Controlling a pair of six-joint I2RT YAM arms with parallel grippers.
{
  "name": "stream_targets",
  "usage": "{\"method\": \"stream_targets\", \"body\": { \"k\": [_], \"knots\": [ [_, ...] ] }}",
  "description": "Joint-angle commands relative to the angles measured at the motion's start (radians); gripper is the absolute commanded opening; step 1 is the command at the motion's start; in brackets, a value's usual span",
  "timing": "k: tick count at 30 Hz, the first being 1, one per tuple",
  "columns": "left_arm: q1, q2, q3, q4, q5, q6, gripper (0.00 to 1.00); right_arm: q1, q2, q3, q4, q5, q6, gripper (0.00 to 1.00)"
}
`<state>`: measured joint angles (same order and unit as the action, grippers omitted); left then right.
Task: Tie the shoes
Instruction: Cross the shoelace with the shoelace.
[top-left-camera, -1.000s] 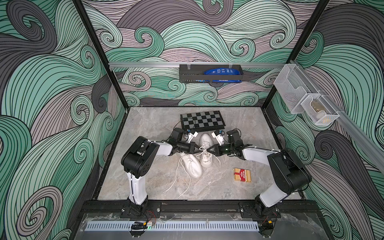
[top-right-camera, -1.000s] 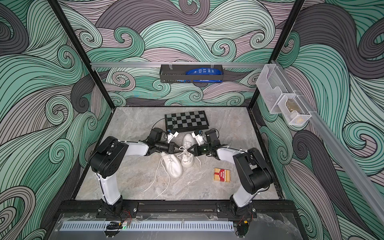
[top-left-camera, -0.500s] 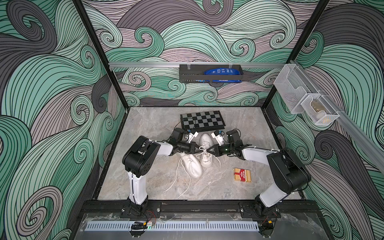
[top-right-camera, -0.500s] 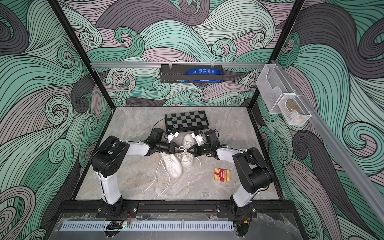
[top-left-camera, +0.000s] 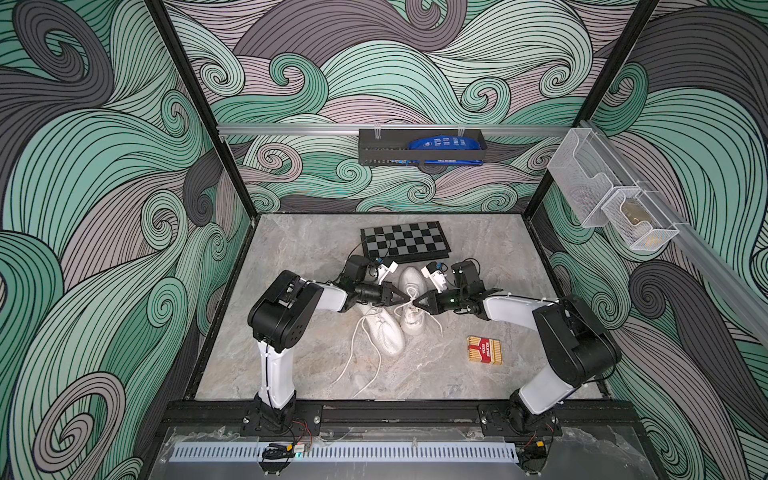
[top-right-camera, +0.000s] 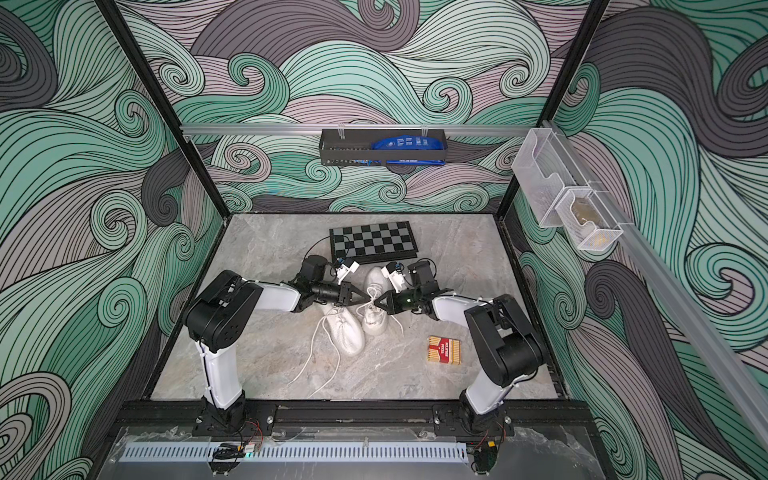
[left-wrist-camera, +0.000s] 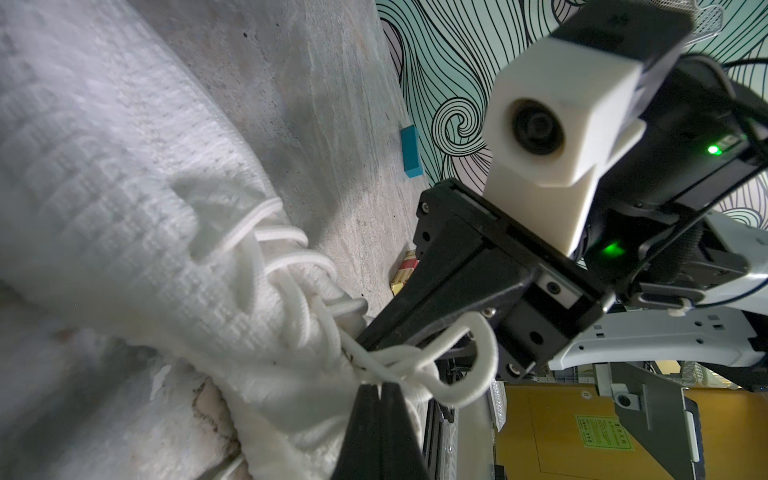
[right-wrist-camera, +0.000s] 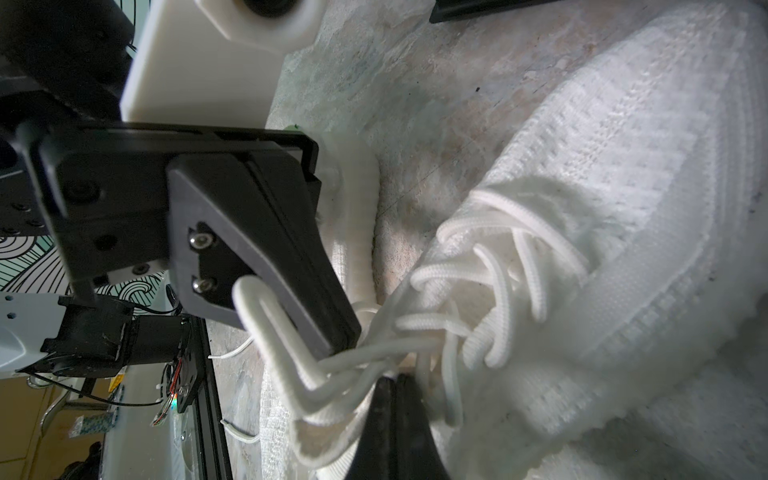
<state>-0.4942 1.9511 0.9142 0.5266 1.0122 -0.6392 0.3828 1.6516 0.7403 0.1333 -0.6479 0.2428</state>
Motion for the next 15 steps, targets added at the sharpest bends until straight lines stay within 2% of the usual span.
{"method": "stream_targets", "body": {
  "k": [1,15],
  "knots": [
    [-0.008,0.031,0.012,0.017,0.027,-0.012,0.01,0.014,0.025,0.000,-0.052,-0.015,-0.024,0.00],
    [-0.013,0.047,-0.002,0.101,0.072,-0.103,0.12,0.033,0.034,0.046,-0.052,-0.017,-0.071,0.00]
  ]
}}
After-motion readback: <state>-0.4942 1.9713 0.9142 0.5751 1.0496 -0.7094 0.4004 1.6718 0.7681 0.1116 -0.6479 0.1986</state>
